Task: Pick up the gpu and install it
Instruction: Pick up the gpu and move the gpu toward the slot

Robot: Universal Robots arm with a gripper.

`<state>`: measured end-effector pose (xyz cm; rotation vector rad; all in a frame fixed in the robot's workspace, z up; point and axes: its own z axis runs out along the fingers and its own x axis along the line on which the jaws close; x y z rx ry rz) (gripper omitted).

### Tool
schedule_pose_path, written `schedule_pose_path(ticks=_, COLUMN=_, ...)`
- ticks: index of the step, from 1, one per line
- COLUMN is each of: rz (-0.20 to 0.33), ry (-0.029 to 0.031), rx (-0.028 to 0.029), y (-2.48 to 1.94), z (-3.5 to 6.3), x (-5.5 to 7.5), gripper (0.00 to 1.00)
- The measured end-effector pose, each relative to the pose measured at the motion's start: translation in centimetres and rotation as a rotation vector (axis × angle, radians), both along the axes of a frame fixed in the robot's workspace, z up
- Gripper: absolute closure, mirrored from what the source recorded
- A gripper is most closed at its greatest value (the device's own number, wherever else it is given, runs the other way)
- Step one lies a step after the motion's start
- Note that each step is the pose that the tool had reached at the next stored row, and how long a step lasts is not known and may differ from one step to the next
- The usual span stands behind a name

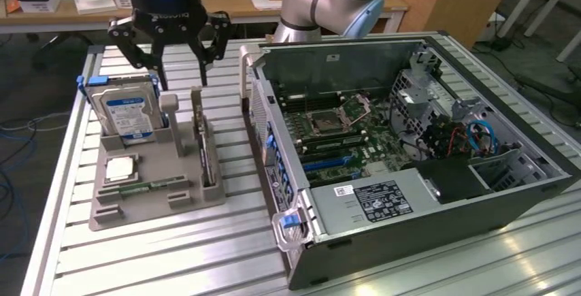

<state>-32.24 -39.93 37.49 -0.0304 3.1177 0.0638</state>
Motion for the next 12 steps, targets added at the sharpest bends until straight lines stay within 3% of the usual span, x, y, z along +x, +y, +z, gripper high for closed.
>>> schedule_pose_path(ticks=12, rz=0.003, ry=0.0017, rx=0.0000, y=-0.12, z=-2.17, x=0.0, gripper=0.41)
